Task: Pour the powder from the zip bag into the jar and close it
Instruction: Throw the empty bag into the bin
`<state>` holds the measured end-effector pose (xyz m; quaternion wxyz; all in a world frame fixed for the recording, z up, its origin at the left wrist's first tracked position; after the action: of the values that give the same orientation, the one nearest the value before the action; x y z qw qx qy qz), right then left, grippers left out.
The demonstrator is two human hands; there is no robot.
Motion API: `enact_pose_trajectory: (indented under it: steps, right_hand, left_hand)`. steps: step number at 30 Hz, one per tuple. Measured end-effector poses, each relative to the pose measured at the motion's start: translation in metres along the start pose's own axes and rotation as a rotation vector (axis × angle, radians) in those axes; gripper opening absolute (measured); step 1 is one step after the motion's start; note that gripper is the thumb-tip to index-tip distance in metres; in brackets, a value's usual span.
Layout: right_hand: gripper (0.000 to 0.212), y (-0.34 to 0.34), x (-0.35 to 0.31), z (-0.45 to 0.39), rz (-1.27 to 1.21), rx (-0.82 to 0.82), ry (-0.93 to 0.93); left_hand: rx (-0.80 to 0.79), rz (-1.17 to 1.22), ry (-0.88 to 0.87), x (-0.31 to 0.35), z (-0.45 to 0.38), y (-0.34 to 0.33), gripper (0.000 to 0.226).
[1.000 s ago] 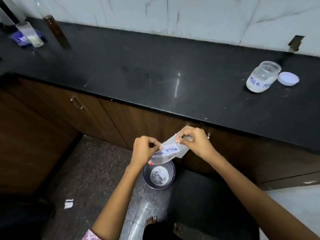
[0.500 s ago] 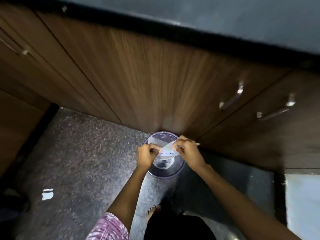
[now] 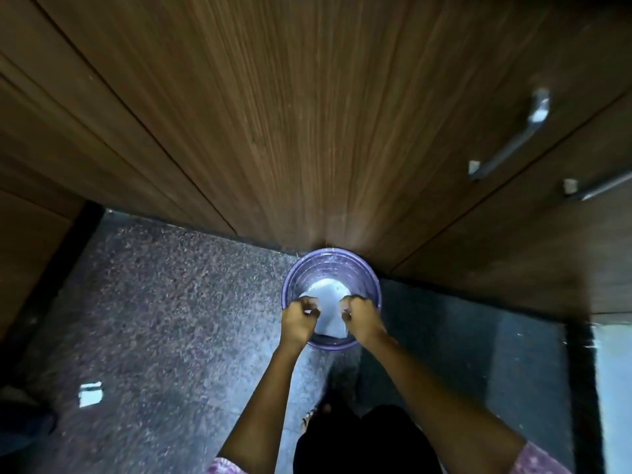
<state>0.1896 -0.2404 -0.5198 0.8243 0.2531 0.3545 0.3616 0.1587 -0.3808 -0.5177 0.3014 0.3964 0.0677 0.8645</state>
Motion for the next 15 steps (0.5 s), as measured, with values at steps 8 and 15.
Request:
enact_pose_trajectory:
  steps: [8, 15]
  right_hand:
    - [0.018, 0.186, -0.068, 0.153, -0.299, 0.359, 0.091]
    - [0.018, 0.355, -0.114, 0.311, -0.441, 0.717, 0.305]
  left_hand:
    - [0.119, -0.057, -0.36, 0.197, 0.169, 0.067, 0.018]
    - [0.111, -0.056, -0.823, 0.366, 0.325, 0.113, 0.015]
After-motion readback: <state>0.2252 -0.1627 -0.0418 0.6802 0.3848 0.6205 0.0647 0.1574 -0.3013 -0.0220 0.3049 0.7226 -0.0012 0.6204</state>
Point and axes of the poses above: each hand's wrist, its own z-axis away from the middle knuckle, its own y-axis out of the back of the hand, x = y × z, the point moved 6 cm from there along -z, towards the middle knuckle, and after that the axes turned 3 degrees about -x, right-handed, at the moved point
